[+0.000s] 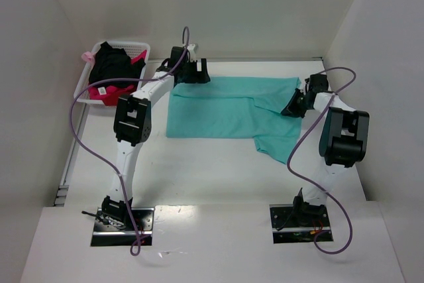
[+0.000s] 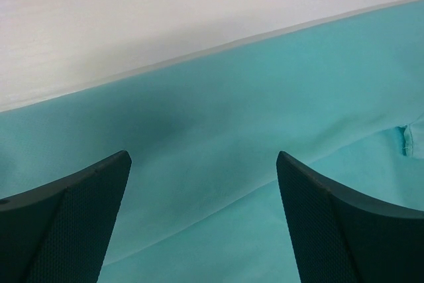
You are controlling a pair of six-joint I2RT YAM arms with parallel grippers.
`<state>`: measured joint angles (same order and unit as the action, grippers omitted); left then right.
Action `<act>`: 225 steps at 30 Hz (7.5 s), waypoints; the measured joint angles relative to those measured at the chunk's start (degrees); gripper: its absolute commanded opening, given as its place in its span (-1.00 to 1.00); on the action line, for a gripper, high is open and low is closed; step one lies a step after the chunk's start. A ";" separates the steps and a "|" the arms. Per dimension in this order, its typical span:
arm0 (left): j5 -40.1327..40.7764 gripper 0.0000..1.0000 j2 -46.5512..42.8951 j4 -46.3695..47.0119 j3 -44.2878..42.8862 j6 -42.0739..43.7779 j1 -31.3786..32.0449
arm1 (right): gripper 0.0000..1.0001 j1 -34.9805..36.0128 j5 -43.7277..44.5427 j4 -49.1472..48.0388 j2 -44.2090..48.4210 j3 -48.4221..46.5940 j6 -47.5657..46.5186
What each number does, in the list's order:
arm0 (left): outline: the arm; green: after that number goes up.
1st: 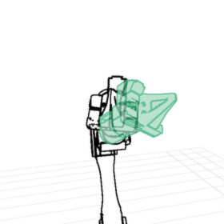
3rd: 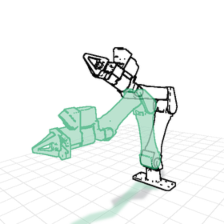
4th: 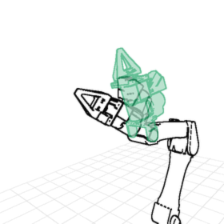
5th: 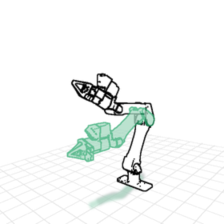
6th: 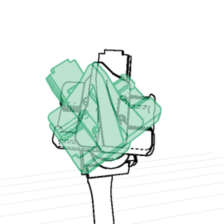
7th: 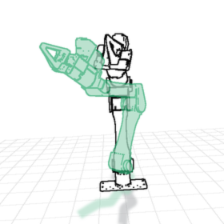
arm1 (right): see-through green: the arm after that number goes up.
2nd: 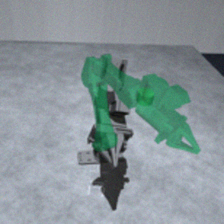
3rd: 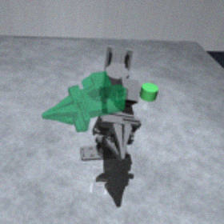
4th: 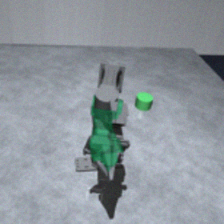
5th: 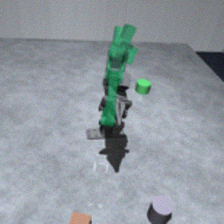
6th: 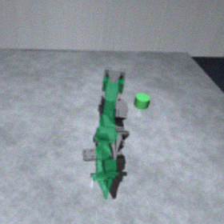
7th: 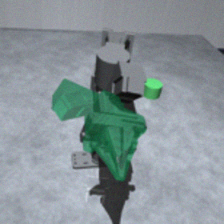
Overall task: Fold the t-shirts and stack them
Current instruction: Fold the flattened tshirt in 1/3 of the way, then grap the side of the flattened tshirt closest away from the robot with both arms
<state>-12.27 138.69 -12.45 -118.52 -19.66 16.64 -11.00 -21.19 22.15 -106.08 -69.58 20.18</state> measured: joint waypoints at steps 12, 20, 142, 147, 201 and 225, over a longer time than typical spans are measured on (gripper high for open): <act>0.00 0.96 0.09 -0.04 -0.74 -0.04 -0.07 | -0.18 0.00 2.62 1.05 3.10 3.28 0.35; 0.02 0.96 0.09 -0.07 -0.52 0.09 -0.07 | 0.14 0.00 5.46 1.05 4.15 3.26 0.83; 7.30 0.98 -48.61 -1.70 55.10 -6.01 -1.57 | -0.95 12.02 30.42 12.37 38.07 38.71 44.92; 7.34 0.98 -47.47 -2.38 55.17 -7.91 -2.03 | -0.95 12.02 30.45 12.46 39.67 37.48 44.92; 11.17 0.58 -38.75 -7.45 57.92 -15.26 -2.21 | -0.95 12.02 30.38 11.52 42.53 28.22 42.99; 12.20 -1.00 -38.80 -7.61 59.69 -15.19 -2.14 | -0.97 12.02 30.38 11.50 42.56 28.20 42.95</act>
<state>-0.08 99.90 -20.05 -58.83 -34.85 14.50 1.02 9.19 33.65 -63.53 -41.39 63.13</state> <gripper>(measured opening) 0.044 0.021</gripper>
